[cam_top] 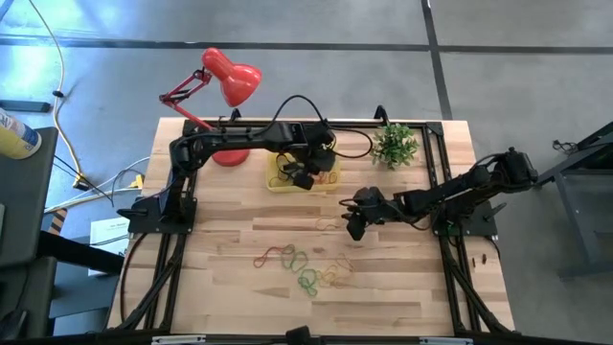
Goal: Pick and place rubber bands into bin
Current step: Put the red rubber band into the yellow container
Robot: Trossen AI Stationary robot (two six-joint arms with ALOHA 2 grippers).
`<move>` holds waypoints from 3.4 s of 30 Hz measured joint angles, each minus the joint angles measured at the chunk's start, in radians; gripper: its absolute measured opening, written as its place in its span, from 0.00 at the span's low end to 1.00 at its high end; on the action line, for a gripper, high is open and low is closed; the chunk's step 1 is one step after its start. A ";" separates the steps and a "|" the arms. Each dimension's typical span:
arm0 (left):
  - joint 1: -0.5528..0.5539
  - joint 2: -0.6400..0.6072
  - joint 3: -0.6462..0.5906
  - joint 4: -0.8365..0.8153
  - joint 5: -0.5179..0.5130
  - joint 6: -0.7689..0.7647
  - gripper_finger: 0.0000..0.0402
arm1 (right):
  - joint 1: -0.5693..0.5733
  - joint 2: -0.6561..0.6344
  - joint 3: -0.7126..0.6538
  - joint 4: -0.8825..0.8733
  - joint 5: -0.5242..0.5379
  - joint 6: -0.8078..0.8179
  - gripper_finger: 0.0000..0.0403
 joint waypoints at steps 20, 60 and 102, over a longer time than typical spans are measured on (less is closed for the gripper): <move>-0.214 -0.160 0.001 -0.279 -0.102 -0.159 0.32 | 0.001 0.000 0.000 -0.030 -0.030 -0.072 0.34; -0.789 0.048 0.000 -0.529 -0.389 -0.894 0.32 | -0.001 0.000 0.000 0.008 -0.125 -0.358 0.34; -0.687 0.078 -0.203 -0.312 -0.332 -0.916 0.20 | 0.001 0.000 0.000 -0.001 -0.140 -0.360 0.34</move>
